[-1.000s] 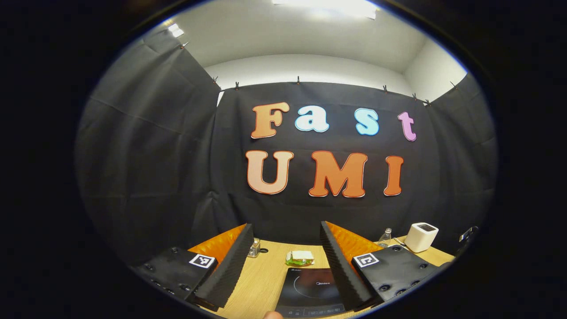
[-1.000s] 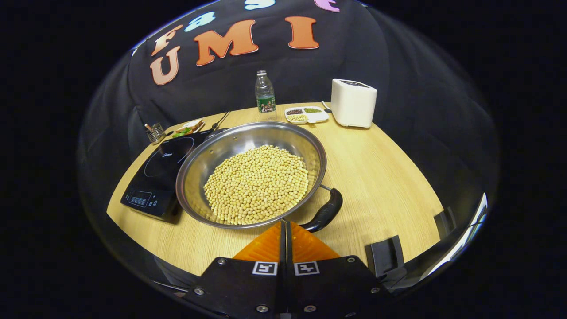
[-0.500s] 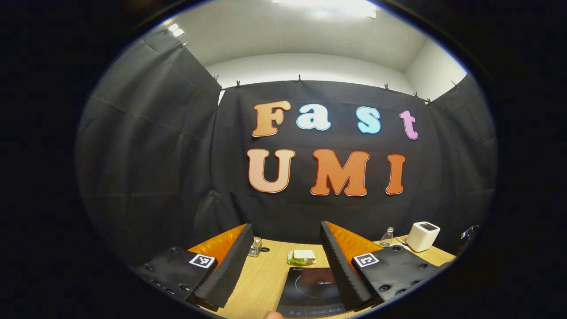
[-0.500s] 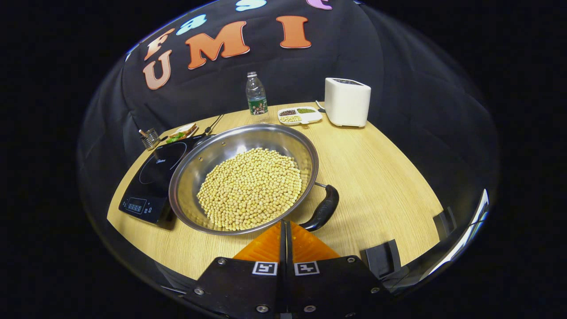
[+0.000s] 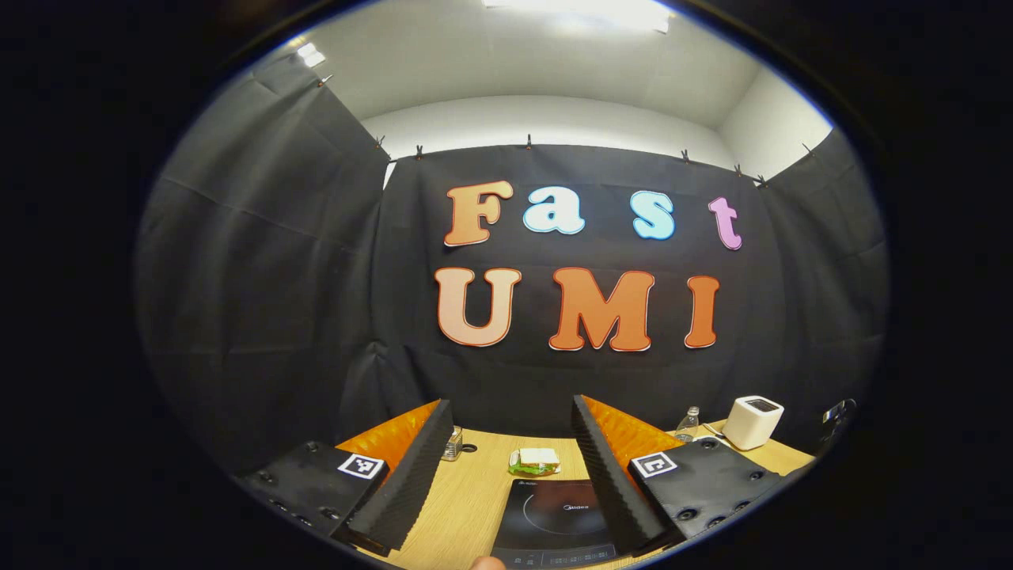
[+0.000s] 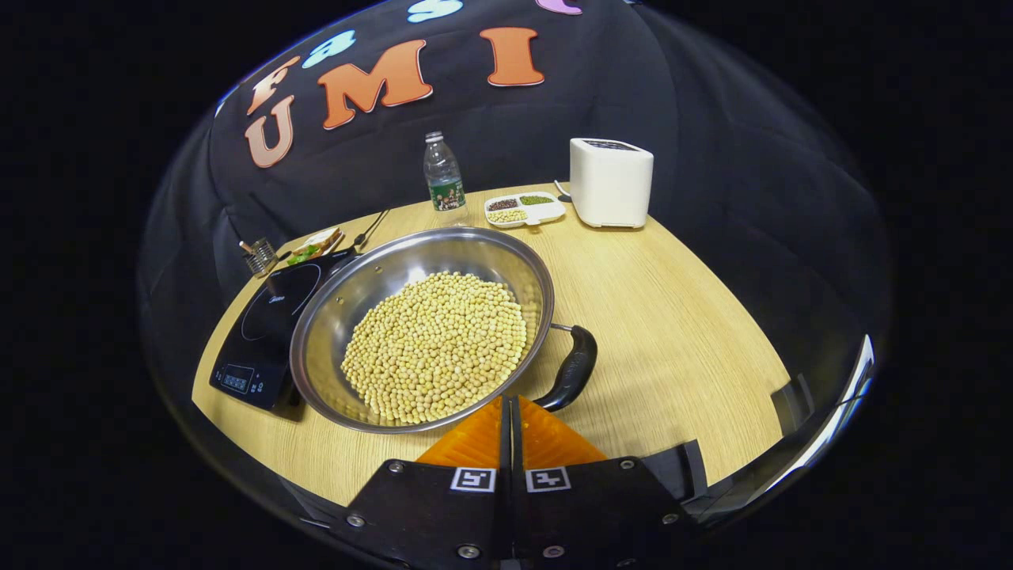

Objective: First push the handle of the pot to place it horizontally, then grasp the pot with both hands and set it on the induction cooktop.

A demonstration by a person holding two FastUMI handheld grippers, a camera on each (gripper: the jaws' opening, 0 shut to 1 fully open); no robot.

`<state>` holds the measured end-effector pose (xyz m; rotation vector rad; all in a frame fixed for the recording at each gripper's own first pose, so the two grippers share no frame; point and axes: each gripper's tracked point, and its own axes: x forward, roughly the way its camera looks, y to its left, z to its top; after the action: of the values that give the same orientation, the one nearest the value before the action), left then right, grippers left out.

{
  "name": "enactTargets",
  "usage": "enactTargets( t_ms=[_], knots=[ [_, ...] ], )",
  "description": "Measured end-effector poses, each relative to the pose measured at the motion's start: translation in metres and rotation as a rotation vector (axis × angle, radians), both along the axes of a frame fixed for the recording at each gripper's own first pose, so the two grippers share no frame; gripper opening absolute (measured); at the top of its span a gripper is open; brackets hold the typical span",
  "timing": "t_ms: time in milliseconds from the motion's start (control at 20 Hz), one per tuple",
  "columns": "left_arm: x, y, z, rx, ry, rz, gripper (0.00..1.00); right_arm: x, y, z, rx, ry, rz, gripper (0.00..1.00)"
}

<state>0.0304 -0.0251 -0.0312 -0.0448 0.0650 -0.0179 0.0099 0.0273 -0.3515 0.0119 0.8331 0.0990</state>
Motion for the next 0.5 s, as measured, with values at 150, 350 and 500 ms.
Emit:
enactTargets(
  t_ms=[150,350,500],
  knots=[
    [0.001,0.001,0.000,0.006,0.000,0.006,0.98,0.005,-0.003,-0.001,0.000,-0.002,-0.008,0.00],
    [0.003,0.000,-0.003,0.014,0.002,0.005,0.99,0.012,-0.007,-0.002,0.003,-0.005,-0.016,0.00],
    [0.004,-0.003,-0.004,0.016,0.002,0.001,0.98,0.016,-0.010,-0.003,0.004,-0.005,-0.023,0.00]
  ],
)
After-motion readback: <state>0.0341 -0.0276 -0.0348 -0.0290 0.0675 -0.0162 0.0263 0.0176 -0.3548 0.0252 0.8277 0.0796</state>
